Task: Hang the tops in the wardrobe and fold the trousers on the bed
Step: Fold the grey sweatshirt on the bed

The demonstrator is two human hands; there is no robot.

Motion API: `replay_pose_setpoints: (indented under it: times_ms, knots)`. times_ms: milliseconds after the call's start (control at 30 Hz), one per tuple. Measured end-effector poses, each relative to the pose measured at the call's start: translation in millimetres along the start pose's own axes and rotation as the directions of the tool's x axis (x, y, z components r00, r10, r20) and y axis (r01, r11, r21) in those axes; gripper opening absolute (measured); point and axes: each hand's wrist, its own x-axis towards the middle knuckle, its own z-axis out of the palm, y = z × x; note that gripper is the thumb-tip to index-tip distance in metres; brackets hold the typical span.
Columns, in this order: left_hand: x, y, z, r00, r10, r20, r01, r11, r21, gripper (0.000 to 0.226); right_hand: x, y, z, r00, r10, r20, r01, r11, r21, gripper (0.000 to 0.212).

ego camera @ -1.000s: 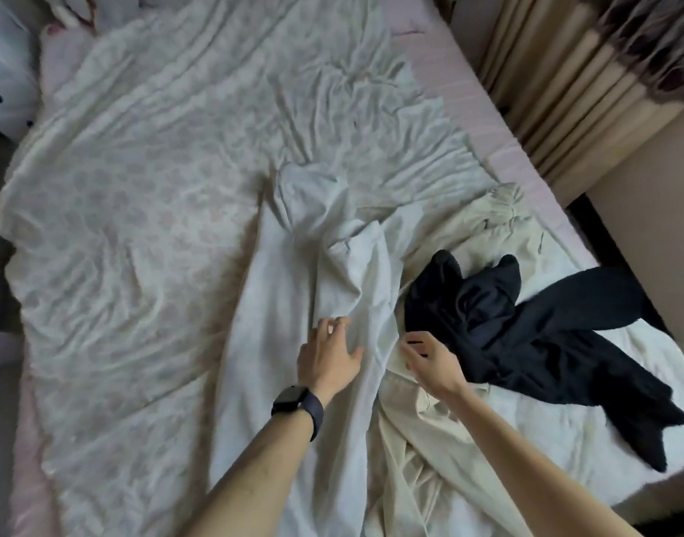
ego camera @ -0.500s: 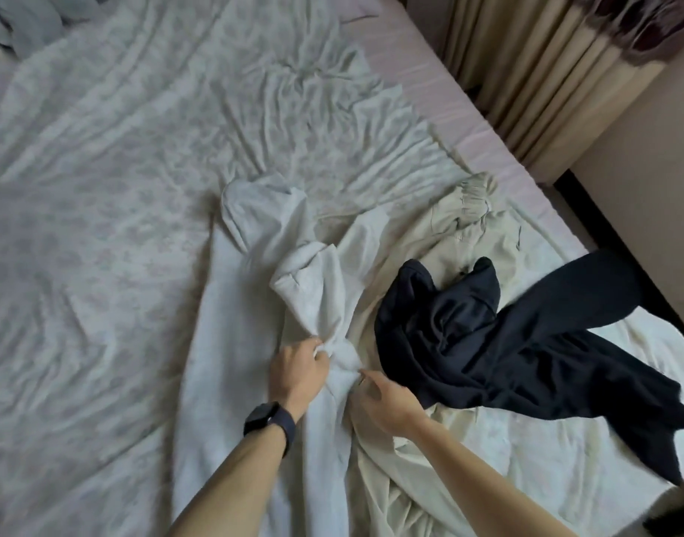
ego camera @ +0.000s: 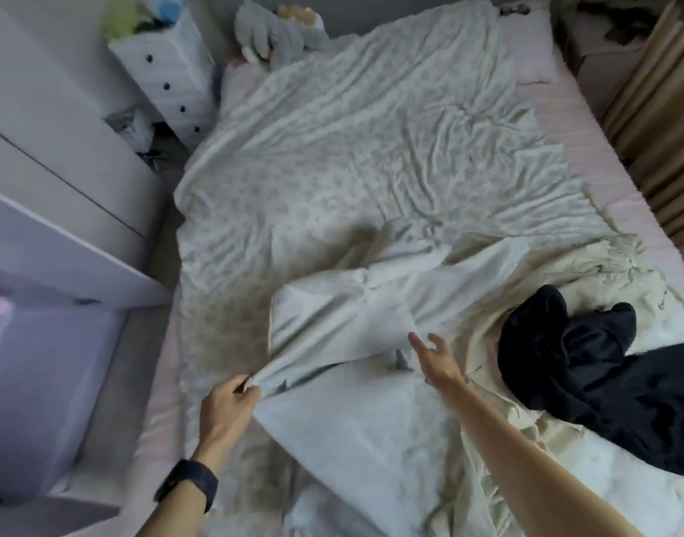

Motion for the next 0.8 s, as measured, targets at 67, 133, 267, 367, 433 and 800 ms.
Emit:
replay_pose_setpoints:
  times_ms: [67,133,267,367,433,800]
  knots:
    - [1.5,-44.6,-26.5,0.994,-0.099,-0.043,0.099,0.995,-0.008,0.013,-16.0,0.8,35.1,0.999,-0.015,0.028,0.016,0.999,-0.043,0.078]
    - [-0.1,-92.7,-56.5,0.978,-0.181,-0.101,0.181,0.983,-0.009,0.014,-39.9,2.0,81.0,0.995,-0.045,0.086,0.055,0.991,-0.12,0.072]
    - [4.5,-181.4,-92.2,0.947,-0.314,-0.074,0.321,0.941,0.11,0.013,-78.5,16.4,161.8,0.97,-0.087,0.226,0.156,0.938,-0.308,0.061]
    - [13.8,-210.8,-91.6,0.944,-0.318,0.083,0.301,0.938,0.173,0.031,-94.2,31.9,196.1,0.962,-0.041,0.27,0.145,0.914,-0.379,0.056]
    - [21.4,-200.1,-78.9,0.966,-0.203,0.158,0.187,0.976,0.113,0.04,-101.6,37.4,198.9,0.969,-0.007,0.249,0.117,0.894,-0.432,0.052]
    - [105.3,-41.0,25.8,0.826,0.497,0.268,-0.563,0.7,0.439,0.059,-24.7,-4.0,137.4,0.982,-0.076,-0.174,0.017,0.948,-0.318,0.063]
